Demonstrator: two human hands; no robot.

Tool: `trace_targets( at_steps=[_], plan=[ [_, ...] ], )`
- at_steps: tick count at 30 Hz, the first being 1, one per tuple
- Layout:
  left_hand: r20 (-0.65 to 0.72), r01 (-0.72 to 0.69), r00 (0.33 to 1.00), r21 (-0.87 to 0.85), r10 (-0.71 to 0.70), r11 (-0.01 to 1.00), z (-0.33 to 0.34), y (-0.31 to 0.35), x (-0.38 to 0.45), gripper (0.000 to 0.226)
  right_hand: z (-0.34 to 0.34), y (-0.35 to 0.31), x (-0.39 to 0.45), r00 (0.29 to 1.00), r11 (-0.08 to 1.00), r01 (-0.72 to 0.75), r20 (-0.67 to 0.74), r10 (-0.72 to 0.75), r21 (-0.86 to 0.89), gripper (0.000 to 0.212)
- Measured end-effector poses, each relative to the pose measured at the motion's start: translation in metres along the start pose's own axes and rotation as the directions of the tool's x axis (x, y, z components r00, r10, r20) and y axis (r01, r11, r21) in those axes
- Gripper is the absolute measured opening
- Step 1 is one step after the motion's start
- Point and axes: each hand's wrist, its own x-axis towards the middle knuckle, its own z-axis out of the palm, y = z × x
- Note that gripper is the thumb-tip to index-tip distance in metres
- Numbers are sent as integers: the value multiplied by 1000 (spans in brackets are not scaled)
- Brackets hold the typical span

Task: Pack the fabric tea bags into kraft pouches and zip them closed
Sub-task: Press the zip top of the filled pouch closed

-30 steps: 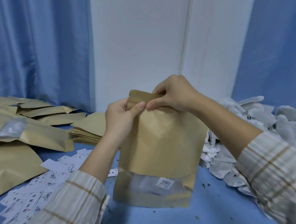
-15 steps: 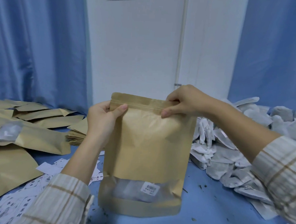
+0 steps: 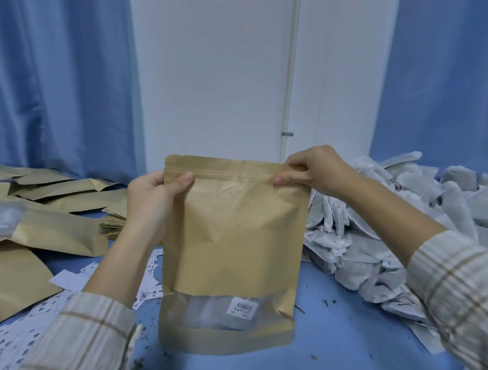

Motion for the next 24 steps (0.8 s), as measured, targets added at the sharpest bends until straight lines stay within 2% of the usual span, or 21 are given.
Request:
trace_targets(
  at_steps=[2,5,8,10,12,13,14,15,16,17,18,19,21,22,24],
  plan=[
    [-2,28,1000,-27,-28,999,-1,-2,1,3,0,6,-2,1000,998,-16,-28,15,-65,65],
    [-10,41,999,-39,-42,998,1,-4,1,2,2,9,-5,998,998,-25,-58,22,-52,61],
    [-9,4,1000,-7,-4,1000,6,-6,-1,3,0,-1,-4,999,999,29,-23,-29,-25,47],
    [17,-18,1000,-13,18,1000,12,-6,-6,4,2,-17,2,999,1000,19,-33,-19,-22,49],
    [38,-34,999,-24,35,999,20,-5,-11,8,14,-39,10,991,993,-13,-137,-3,-118,65],
    [30,-36,999,-31,37,999,24,-5,-12,10,22,-49,12,969,961,-46,-246,-23,-272,69],
    [11,-37,999,-41,37,998,27,-5,-13,11,31,-55,13,913,884,-113,-399,-88,-453,70],
    [-7,-39,999,-47,39,998,28,-4,-14,12,38,-61,12,849,805,-195,-508,-148,-560,70],
    [-18,-47,999,-44,46,998,29,-4,-14,12,42,-65,9,780,776,-266,-601,-175,-571,68],
    [-20,-57,998,-33,56,998,29,-5,-15,12,44,-64,9,754,784,-275,-631,-183,-556,67],
    [-20,-67,998,-17,66,998,30,-5,-15,12,45,-62,10,758,791,-244,-619,-206,-562,64],
    [-24,-75,997,-3,75,997,31,-6,-16,12,44,-62,13,795,803,-201,-572,-202,-562,64],
    [-31,-87,996,15,88,996,33,-6,-17,12,46,-65,19,897,882,-147,-436,-72,-448,67],
    [-27,-94,995,19,94,995,35,-6,-17,11,46,-69,20,894,887,-146,-443,-72,-439,68],
    [-16,-115,993,48,116,992,38,-8,-19,11,47,-84,20,825,833,-223,-553,-115,-506,68]
  ],
)
